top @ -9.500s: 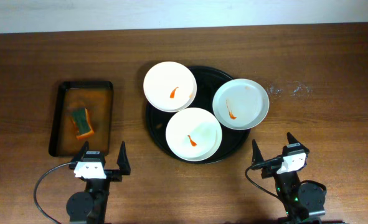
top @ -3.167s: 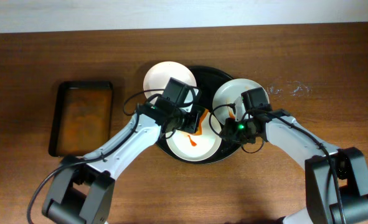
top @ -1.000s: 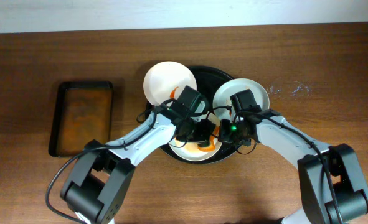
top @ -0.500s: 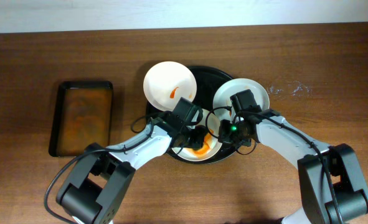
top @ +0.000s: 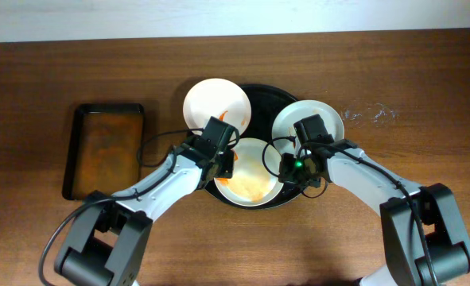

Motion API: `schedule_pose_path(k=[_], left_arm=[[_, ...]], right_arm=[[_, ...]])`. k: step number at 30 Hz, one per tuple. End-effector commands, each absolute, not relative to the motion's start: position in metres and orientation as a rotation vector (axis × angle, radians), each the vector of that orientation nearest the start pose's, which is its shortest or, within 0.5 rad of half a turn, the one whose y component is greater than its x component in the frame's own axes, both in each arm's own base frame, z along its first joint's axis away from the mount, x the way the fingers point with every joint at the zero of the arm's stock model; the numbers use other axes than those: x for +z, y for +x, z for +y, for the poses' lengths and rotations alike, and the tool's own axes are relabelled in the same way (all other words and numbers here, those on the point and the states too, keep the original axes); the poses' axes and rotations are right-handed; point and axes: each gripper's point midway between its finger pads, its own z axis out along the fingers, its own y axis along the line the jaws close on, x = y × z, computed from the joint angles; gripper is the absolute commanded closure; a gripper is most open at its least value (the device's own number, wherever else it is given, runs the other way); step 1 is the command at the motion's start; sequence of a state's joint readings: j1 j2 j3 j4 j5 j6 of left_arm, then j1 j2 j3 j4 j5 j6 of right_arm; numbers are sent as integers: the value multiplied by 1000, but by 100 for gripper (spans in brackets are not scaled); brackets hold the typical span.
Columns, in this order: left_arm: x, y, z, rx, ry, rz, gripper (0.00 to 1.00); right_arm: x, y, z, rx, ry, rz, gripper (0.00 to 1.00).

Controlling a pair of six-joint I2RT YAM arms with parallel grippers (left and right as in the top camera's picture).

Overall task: Clean dirty plates on tray and stack at the side
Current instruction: 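Scrub the front white plate with the sponge in the left gripper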

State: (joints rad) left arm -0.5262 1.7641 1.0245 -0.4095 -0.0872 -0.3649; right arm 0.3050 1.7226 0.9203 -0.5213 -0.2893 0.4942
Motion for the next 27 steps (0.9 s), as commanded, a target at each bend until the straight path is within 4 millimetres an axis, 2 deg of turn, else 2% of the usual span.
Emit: schedule_pose_path(k=[1, 5, 6, 7, 8, 9, 11, 12, 15, 16, 17, 20, 22, 25, 27], left_arm=[[75, 370, -152, 53, 118, 2545, 99], [111, 369, -157, -31, 111, 2487, 100], [117, 365, -161, -73, 121, 2486, 99], [121, 362, -164, -102, 129, 2488, 100], [122, 360, -165, -115, 134, 2493, 99], [121, 357, -165, -122, 138, 2503, 99], [117, 351, -162, -113, 129, 2536, 99], [116, 350, -161, -109, 128, 2542, 99], [115, 349, -160, -105, 129, 2550, 99], [115, 349, -160, -104, 129, 2549, 99], [115, 349, -160, -100, 127, 2548, 99], [114, 351, -152, -86, 99, 2554, 99], [114, 354, -145, -82, 60, 2556, 99], [116, 359, -132, -78, 11, 2551, 99], [119, 360, -127, -79, -9, 2544, 99]], right_arm=[[-5, 291, 140, 471, 228, 3028, 96], [-5, 291, 140, 471, 228, 3027, 96], [-5, 291, 140, 471, 227, 3027, 93], [-5, 292, 141, 473, 227, 3024, 85], [-5, 293, 141, 474, 226, 3021, 69], [-4, 295, 142, 479, 222, 3009, 61], [-2, 303, 144, 495, 212, 2974, 45], [-2, 305, 145, 499, 210, 2965, 44], [-1, 308, 146, 504, 207, 2954, 48], [-2, 308, 146, 503, 208, 2955, 55], [-3, 307, 146, 502, 208, 2959, 67], [-5, 305, 146, 497, 209, 2970, 82], [-6, 303, 145, 495, 210, 2974, 96], [-6, 304, 145, 496, 208, 2974, 96], [1, 306, 146, 493, 137, 2961, 96]])
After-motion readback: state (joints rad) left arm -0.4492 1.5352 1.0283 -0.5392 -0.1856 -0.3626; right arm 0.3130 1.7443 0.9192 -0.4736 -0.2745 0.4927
